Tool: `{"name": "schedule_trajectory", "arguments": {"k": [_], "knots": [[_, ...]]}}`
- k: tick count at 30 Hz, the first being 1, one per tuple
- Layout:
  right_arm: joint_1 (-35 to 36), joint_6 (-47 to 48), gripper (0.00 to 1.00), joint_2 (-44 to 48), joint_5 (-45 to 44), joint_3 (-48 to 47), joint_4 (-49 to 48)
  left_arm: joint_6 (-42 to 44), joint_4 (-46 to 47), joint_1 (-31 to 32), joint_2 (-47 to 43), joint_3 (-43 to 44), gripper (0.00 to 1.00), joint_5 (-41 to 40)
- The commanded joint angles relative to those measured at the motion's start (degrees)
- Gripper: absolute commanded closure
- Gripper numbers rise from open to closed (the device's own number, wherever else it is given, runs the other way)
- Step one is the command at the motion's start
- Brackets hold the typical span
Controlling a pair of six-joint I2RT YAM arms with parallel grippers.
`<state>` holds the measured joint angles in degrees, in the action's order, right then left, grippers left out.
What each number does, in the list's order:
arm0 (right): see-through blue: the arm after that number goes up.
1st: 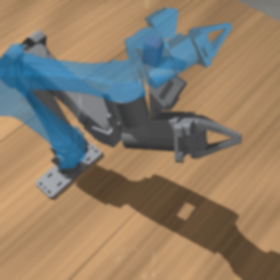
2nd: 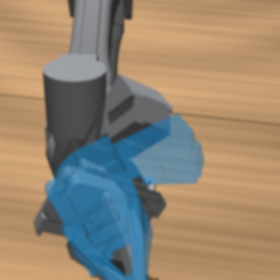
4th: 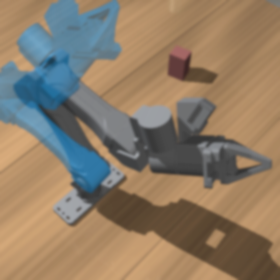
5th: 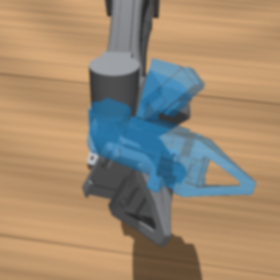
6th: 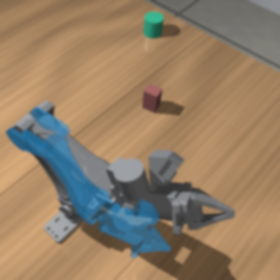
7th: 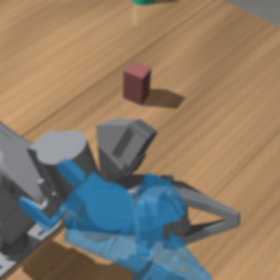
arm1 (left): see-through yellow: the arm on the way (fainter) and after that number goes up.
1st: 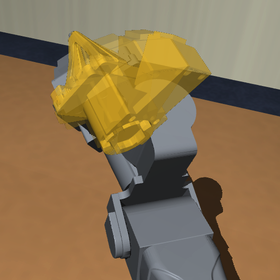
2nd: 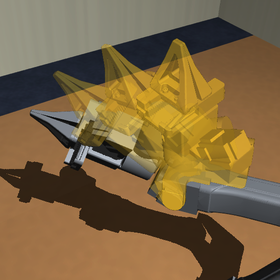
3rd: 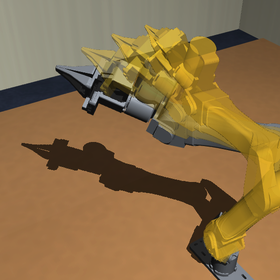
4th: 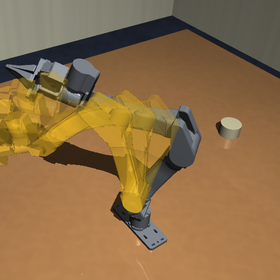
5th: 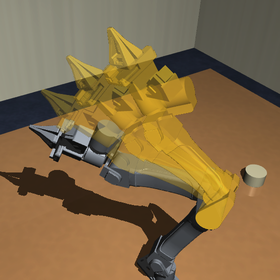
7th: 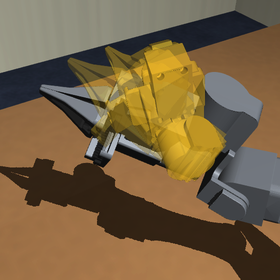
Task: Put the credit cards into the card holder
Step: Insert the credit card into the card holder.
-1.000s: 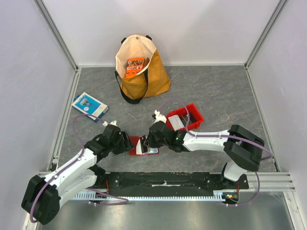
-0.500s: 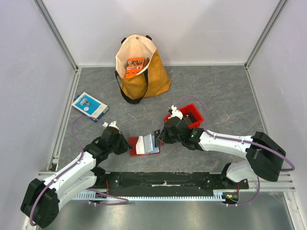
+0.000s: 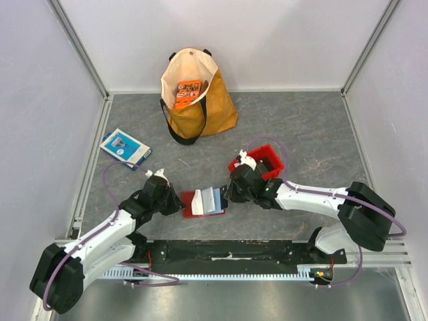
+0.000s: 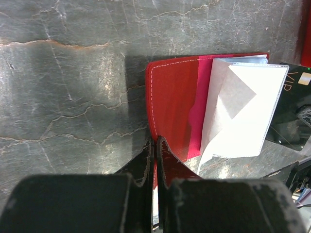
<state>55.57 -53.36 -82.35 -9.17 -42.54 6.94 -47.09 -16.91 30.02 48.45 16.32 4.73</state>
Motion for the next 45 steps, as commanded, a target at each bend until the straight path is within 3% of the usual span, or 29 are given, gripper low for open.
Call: {"name": "schedule_trajectory", "arguments": {"k": [1, 22, 28, 32, 38, 45], "knots": [[-0.99, 0.72, 1.00, 1.40, -0.94, 0.53, 0.97, 1.30, 1.53, 0.04, 0.51, 0.38, 0.98, 0.72], [-1.34, -0.77, 1.00, -3.17, 7.49, 0.53, -6.49, 1.74, 3.54, 0.13, 2.00, -0.05, 0.98, 3.26], [-0.73, -1.48, 1.00, -2.29, 13.56, -1.49, -14.93, 1.48, 6.44, 0.04, 3.50, -0.67, 0.98, 4.93], [0.24, -1.57, 1.00, -6.76, 18.38, -3.50, -18.45, 0.95, 8.99, 0.04, 4.02, -1.64, 0.98, 6.07], [1.56, -2.97, 1.00, -11.34, 18.40, -3.42, -19.16, 0.42, 10.75, 0.04, 4.64, -2.43, 0.98, 7.13], [0.51, -2.01, 1.00, -7.31, 11.63, 0.61, -15.46, 0.60, 10.49, 0.13, 4.38, -2.69, 0.98, 6.87]]}}
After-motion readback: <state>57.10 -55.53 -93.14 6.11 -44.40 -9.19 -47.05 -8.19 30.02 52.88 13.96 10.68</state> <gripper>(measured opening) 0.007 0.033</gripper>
